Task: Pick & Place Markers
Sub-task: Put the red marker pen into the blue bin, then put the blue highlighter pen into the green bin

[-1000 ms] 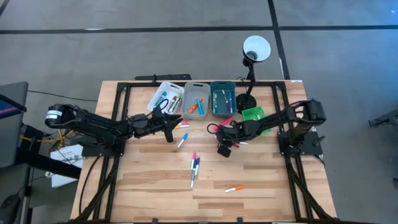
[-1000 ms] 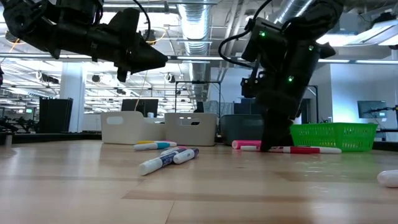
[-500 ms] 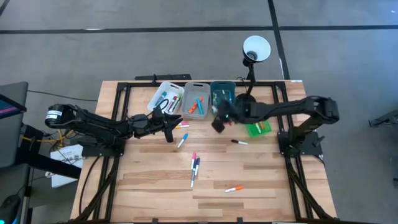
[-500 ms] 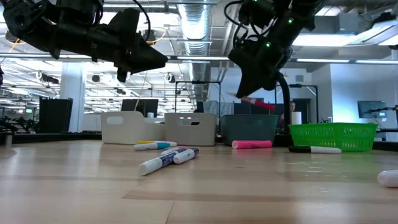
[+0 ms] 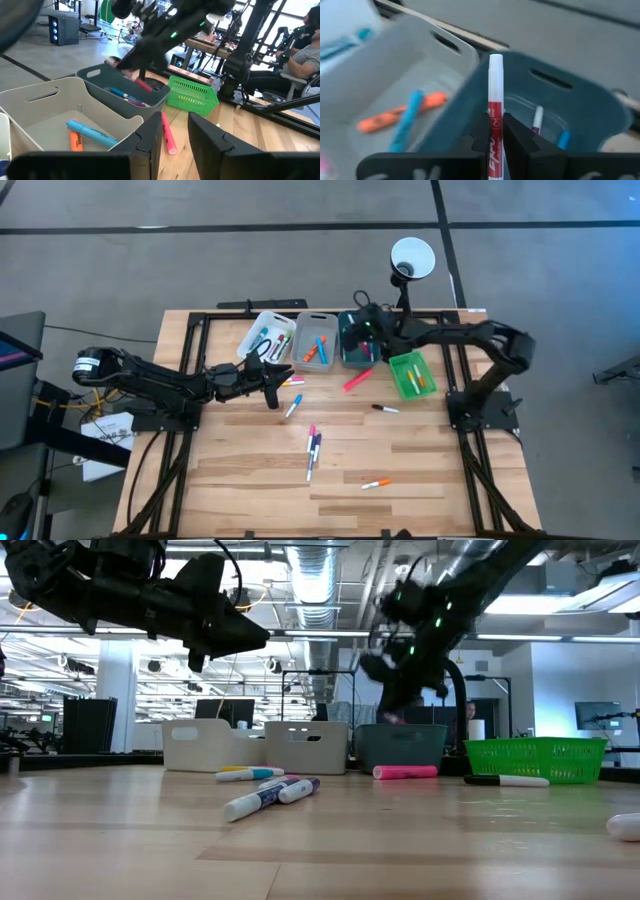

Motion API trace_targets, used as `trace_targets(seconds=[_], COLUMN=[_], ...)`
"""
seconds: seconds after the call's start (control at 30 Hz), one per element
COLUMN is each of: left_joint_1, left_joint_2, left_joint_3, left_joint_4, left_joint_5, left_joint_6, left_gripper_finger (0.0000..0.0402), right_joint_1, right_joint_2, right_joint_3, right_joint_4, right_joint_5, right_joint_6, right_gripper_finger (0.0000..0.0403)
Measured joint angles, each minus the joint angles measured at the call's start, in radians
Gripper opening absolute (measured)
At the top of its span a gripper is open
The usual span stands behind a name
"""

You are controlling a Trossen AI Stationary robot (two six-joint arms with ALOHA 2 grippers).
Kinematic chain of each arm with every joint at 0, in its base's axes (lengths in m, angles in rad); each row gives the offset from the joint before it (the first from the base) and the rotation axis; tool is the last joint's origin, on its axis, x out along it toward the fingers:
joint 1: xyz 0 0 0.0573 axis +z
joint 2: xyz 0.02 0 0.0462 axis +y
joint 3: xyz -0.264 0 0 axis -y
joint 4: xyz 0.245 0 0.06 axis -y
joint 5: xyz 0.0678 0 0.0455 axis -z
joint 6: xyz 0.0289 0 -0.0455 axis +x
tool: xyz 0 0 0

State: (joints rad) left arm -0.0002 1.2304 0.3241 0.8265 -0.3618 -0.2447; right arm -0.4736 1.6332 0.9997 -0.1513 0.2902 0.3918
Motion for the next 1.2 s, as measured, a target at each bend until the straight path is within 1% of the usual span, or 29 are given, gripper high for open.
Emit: trace_targets(seconds=[0.13,0.23,0.33,0.57,0.77,0.93,1.07,1.2], left_joint_1=[0.0,0.0,0.0,0.0,0.0,0.0,0.0,-0.005], left_joint_2=[0.0,0.0,0.0,0.0,0.0,0.0,0.0,0.0], left_joint_3=[0.0,0.0,0.0,0.0,0.0,0.0,0.0,0.0], left_joint_4=[-0.001,-0.002,-0.003,-0.004,-0.004,-0.004,-0.003,-0.004], left_joint_5=[0.0,0.0,0.0,0.0,0.0,0.0,0.0,0.022], left_joint_6=[0.0,0.0,0.0,0.0,0.0,0.007,0.042,0.045], left_gripper_finger=[0.009,0.009,0.009,0.009,0.009,0.009,0.009,0.009], right_joint_1=[-0.027,-0.036,-0.041,-0.047,-0.047,-0.043,-0.044,-0.036], right_joint_2=[0.102,0.148,0.171,0.173,0.173,0.172,0.143,0.057], right_joint_3=[-0.001,0.0,-0.001,0.0,0.0,0.0,0.002,0.002], right_joint_4=[0.016,0.031,0.033,0.031,0.028,0.029,0.025,0.018], right_joint_5=[-0.007,-0.015,-0.019,-0.028,-0.03,-0.034,-0.089,-0.151], right_joint_6=[0.018,0.018,0.019,0.019,0.008,-0.016,-0.018,-0.038], right_gripper_finger=[0.002,0.0017,0.0026,0.0065,0.008,0.0083,0.0082,0.0082])
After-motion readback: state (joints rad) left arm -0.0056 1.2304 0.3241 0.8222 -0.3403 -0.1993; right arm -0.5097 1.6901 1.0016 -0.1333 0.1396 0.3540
